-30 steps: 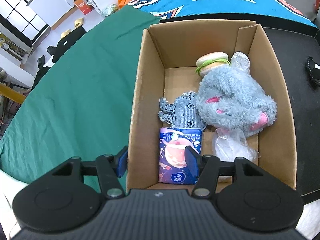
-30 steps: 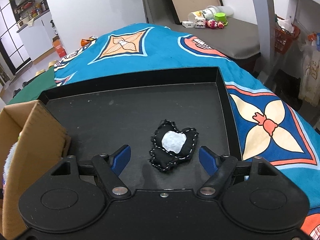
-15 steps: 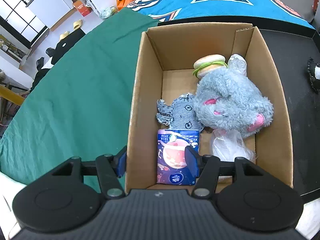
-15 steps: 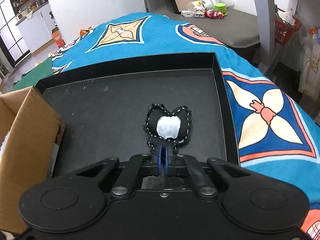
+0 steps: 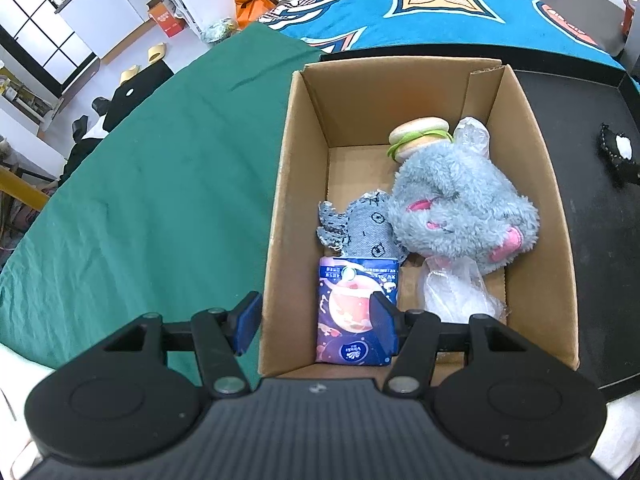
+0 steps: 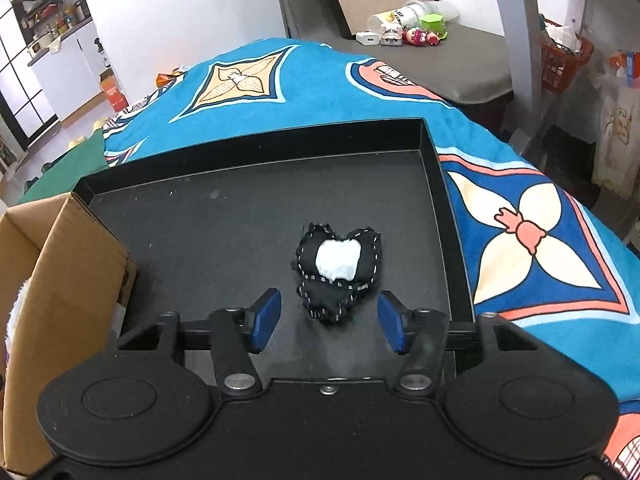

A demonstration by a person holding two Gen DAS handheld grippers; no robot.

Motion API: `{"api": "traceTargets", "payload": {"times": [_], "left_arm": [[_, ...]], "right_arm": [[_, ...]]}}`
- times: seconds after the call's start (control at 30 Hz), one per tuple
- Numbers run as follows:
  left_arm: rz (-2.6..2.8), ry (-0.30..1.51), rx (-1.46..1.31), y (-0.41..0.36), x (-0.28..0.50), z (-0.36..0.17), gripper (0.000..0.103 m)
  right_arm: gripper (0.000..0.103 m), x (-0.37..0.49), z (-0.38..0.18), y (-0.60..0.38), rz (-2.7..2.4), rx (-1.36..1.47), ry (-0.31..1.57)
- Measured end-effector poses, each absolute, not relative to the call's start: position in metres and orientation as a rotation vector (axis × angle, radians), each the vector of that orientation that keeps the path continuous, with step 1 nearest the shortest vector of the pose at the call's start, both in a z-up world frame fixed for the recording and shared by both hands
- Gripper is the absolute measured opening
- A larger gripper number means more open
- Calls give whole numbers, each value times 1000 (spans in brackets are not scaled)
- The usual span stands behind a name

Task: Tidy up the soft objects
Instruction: 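Close the right gripper on the black-and-white plush and lift it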

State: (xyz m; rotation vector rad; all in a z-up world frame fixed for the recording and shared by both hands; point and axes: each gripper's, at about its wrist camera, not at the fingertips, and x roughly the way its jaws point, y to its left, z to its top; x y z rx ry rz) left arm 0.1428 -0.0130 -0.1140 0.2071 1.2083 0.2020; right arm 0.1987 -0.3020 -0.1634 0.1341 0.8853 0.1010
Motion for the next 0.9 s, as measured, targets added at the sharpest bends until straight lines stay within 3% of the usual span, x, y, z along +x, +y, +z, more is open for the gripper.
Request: {"api": "traceTargets", "payload": {"times": [0.5,0.57,0.63,0.9], "left_arm": [[221,1253,251,-19,155,-128,58],[224,1258,254,-19,157,-129,58],[227,1261,260,-20,157,-130,58],[227,1259,263,-24,156,-128,58]], "right_arm": [[58,216,-177,-301,99,128,899],[54,215,-177,-300,100,107,893],[37,214,-177,-299,95,70,886],[29,207,-173,-306,102,102,899]]}}
